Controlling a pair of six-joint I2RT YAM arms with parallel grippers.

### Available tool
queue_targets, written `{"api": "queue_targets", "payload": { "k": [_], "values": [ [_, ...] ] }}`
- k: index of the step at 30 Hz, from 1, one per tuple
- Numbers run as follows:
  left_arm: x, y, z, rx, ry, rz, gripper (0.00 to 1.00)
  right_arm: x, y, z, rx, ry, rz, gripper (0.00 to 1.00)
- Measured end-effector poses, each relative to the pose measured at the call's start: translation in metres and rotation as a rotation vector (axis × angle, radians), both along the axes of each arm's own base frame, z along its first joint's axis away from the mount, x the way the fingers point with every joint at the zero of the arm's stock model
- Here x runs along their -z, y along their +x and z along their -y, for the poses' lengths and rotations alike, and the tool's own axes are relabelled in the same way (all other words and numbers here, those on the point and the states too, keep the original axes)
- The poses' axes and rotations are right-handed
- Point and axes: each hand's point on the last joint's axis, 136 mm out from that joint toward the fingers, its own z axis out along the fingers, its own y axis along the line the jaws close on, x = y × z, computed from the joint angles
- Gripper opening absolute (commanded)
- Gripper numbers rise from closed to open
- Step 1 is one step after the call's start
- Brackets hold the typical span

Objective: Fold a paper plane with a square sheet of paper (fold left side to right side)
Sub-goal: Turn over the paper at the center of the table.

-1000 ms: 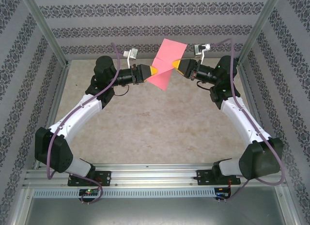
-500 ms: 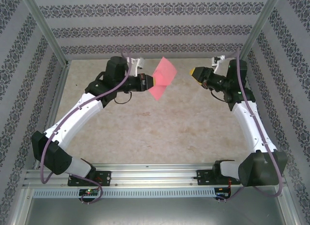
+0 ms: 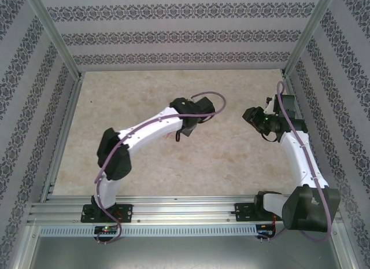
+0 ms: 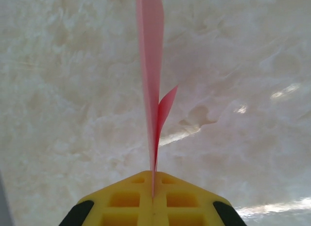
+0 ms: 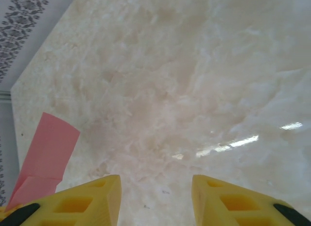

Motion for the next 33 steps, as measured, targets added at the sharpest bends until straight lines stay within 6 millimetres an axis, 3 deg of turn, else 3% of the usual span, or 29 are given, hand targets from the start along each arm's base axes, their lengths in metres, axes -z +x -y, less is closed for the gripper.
{"api": "queue_targets", "payload": {
  "k": [8,13,14,18,20,23,27,31,33],
  "values": [
    [0.045,-0.006,0.024,0.067,0.209,-0.039,0.06,0.017,-0.007,0.005,0.019,-0.005,-0.041,0.43],
    [0.078,-0.019,0.036,0.084,0.187,-0.144,0.27,0.024,-0.009,0.015,0.051,-0.006,-0.057,0.44],
    [0.083,-0.022,0.04,0.089,0.16,-0.169,0.35,0.025,-0.01,0.017,0.056,-0.006,-0.06,0.44],
    [0.095,-0.032,0.063,0.113,0.033,-0.249,0.52,0.031,-0.011,0.017,0.052,-0.004,-0.075,0.43],
    [0.097,-0.036,0.073,0.125,-0.019,-0.275,0.56,0.034,-0.011,0.015,0.043,0.008,-0.082,0.43],
    [0.091,-0.039,0.081,0.129,-0.109,-0.308,0.59,0.042,-0.009,0.008,0.018,0.039,-0.097,0.42],
    [0.06,-0.036,0.075,0.109,-0.263,-0.314,0.65,0.053,-0.004,-0.013,-0.053,0.066,-0.121,0.41],
    [0.018,-0.014,0.041,0.012,-0.467,-0.271,0.66,0.057,0.002,-0.052,-0.156,0.099,-0.108,0.41],
    [0.01,-0.001,0.017,-0.07,-0.571,-0.253,0.66,0.059,0.006,-0.07,-0.199,0.115,-0.099,0.41]
  ]
}}
